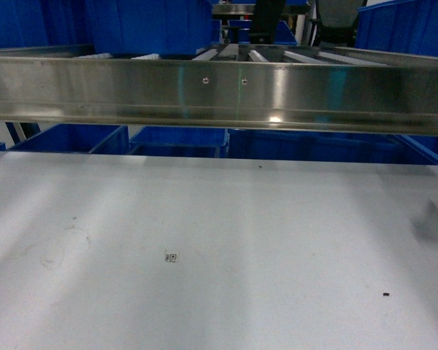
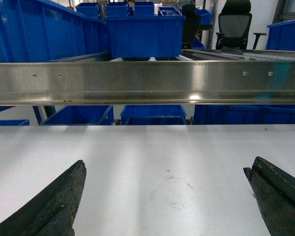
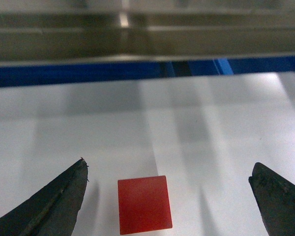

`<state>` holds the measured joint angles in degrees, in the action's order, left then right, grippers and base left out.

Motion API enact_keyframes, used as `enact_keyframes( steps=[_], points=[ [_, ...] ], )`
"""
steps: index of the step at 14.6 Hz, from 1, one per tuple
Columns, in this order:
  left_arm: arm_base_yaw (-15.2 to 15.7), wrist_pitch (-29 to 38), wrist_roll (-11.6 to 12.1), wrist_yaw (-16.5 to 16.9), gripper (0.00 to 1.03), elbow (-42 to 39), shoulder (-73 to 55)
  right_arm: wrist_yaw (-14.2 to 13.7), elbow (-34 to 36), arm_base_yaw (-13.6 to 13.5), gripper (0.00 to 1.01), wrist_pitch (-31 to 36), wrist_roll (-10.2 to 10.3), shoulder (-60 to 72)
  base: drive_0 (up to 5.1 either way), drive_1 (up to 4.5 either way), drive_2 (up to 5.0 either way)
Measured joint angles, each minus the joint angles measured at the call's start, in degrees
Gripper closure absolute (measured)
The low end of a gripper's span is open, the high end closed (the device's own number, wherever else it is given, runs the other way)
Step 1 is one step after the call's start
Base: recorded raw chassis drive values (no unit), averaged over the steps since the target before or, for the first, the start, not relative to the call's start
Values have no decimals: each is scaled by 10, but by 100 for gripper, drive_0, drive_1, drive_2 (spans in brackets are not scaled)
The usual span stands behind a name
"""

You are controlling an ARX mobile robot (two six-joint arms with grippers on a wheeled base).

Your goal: Place magnetic block on left shelf second layer

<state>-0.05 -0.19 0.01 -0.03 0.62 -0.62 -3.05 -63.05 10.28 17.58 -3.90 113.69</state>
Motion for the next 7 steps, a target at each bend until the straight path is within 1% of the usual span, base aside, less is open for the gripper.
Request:
enact_keyframes(
  steps=[1,2,3,7],
  points=[
    [0,0,0,0,5,0,0,1,-5,3,3,0,3,23,0,0,0],
    [0,0,0,0,5,0,0,-8,-14,10,3,12,4,60,0,0,0],
    [0,0,0,0,5,0,0,-10,7,19,3,26,4,61,0,0,0],
    [0,0,0,0,5,0,0,13,19,17,3,26,6,76,0,0,0]
  ],
)
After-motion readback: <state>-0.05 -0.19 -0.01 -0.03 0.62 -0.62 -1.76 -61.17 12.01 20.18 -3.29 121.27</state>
